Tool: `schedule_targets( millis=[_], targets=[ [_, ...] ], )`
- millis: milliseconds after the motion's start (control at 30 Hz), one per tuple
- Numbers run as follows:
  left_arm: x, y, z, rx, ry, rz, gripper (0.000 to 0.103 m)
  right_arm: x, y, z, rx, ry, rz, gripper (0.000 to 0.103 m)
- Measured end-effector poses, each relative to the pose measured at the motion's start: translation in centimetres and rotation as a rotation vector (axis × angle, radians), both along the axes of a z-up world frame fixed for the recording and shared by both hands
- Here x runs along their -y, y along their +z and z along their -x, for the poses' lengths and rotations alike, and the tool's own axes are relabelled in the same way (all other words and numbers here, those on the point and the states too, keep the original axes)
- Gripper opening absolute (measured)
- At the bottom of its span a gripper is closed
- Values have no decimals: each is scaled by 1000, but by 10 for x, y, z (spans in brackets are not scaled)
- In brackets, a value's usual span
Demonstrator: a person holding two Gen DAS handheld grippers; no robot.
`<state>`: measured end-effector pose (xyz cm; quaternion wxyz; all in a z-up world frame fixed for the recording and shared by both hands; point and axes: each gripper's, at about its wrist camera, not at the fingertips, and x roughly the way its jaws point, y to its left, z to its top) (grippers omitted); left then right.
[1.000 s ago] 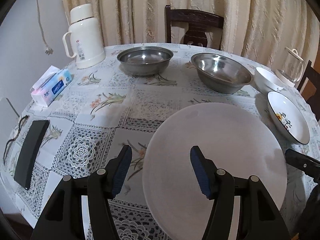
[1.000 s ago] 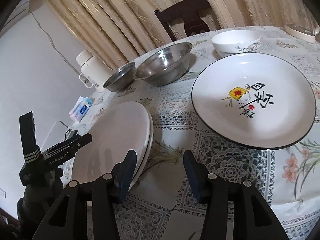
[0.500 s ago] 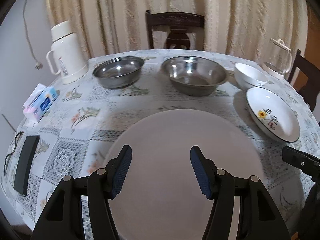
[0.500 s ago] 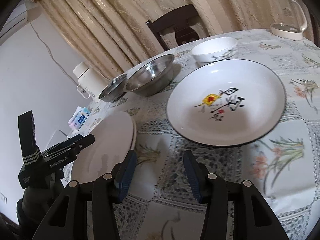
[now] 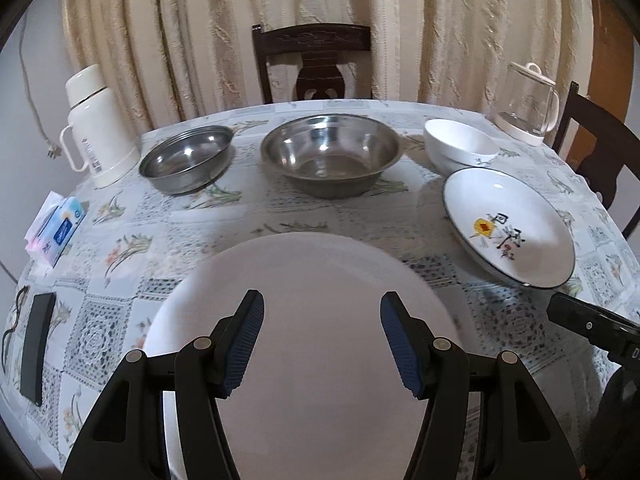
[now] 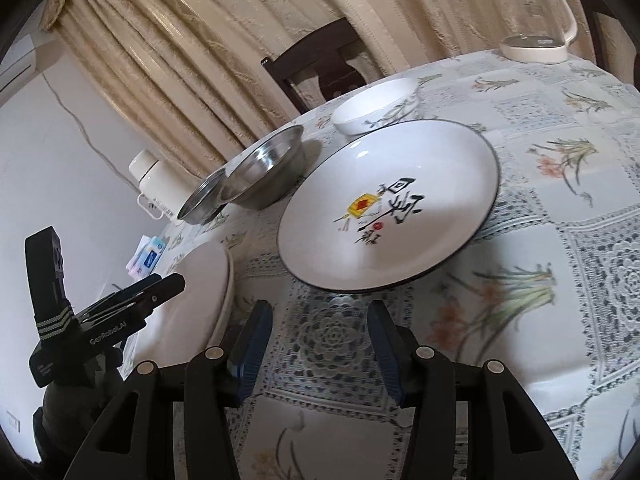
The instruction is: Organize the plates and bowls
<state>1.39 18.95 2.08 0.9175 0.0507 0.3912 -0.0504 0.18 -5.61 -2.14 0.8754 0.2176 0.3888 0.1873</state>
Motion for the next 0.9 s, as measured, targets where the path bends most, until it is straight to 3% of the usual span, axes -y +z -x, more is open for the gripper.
schedule_targets(
  millis=[300,567,900],
  targets=[
    [37,3,-13,-3,-84,-5,62,20,-1,-4,-17,-81,1,52],
    [55,-3,-40,-113,-130,105,62,35,7,-11,-1,-138,43,54],
    [78,-2,-70,-123,-167,106,62,50,5,-30,-18,-187,63,55]
  ],
)
